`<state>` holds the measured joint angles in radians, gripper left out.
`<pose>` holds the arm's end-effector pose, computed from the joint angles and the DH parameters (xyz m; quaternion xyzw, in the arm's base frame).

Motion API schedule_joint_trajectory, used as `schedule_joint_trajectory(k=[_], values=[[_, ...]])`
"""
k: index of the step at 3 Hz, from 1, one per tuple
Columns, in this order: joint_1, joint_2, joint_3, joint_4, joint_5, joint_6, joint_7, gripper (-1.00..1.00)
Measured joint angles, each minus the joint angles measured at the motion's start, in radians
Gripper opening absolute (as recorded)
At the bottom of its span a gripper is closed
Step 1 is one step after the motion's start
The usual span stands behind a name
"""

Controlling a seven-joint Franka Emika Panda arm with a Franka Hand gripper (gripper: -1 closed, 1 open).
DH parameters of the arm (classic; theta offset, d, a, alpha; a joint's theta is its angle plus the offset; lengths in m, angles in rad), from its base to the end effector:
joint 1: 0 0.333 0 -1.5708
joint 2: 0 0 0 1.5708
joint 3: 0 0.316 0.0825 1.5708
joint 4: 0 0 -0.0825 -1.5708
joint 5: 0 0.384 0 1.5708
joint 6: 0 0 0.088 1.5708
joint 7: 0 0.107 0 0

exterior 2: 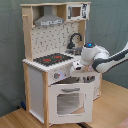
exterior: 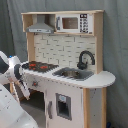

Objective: Play with the kitchen

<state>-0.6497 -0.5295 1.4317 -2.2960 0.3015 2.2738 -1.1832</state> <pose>0.3444 0.3751 0.3780 0.6239 0.7666 0.0212 0.1503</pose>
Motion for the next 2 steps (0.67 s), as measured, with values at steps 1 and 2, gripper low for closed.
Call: schedule_joint_trajectory(k=[1,2], values=[[-0.012,0.005,0.009,0.0,0.0,0.0,-0.006,-1.0],[-0.085,0.036,0.057,0.0,0.0,0.0,-0.047,-1.0]])
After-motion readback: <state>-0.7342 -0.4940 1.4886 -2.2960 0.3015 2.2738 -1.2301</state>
